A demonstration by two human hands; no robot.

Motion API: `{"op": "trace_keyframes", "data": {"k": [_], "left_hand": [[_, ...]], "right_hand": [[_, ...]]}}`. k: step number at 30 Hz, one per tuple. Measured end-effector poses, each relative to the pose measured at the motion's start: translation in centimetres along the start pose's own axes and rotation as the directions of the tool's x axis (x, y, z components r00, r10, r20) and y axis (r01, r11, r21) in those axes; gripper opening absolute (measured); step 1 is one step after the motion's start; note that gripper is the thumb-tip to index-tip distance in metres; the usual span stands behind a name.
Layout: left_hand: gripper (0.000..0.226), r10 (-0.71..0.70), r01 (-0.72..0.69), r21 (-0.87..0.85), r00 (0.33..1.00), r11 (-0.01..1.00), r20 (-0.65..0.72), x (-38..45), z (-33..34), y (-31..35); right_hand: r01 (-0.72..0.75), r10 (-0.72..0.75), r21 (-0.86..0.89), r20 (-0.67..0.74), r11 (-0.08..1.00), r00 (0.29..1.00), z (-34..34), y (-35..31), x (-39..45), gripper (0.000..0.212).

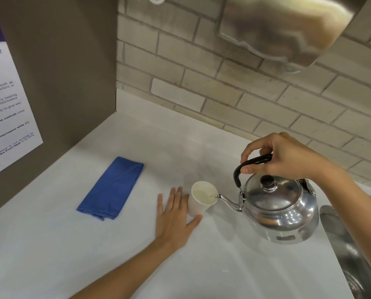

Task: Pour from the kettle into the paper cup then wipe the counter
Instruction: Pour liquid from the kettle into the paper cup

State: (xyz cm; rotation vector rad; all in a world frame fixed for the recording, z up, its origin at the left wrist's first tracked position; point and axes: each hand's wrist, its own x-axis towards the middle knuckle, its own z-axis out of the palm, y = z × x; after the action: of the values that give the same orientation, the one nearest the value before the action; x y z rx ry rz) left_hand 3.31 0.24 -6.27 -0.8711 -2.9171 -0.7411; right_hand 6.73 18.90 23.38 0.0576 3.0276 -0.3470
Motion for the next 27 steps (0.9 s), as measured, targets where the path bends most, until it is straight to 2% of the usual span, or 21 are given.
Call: {"op": "trace_keyframes", "data": {"k": [27], "left_hand": [[0.081,0.006,-0.006,0.01,1.0,1.0,-0.002,0.04,0.32,-0.13]], "right_hand": [[0.009,-0.008,-0.031,0.008,0.999,1.0,0.09,0.28,0.61,0.016]]}}
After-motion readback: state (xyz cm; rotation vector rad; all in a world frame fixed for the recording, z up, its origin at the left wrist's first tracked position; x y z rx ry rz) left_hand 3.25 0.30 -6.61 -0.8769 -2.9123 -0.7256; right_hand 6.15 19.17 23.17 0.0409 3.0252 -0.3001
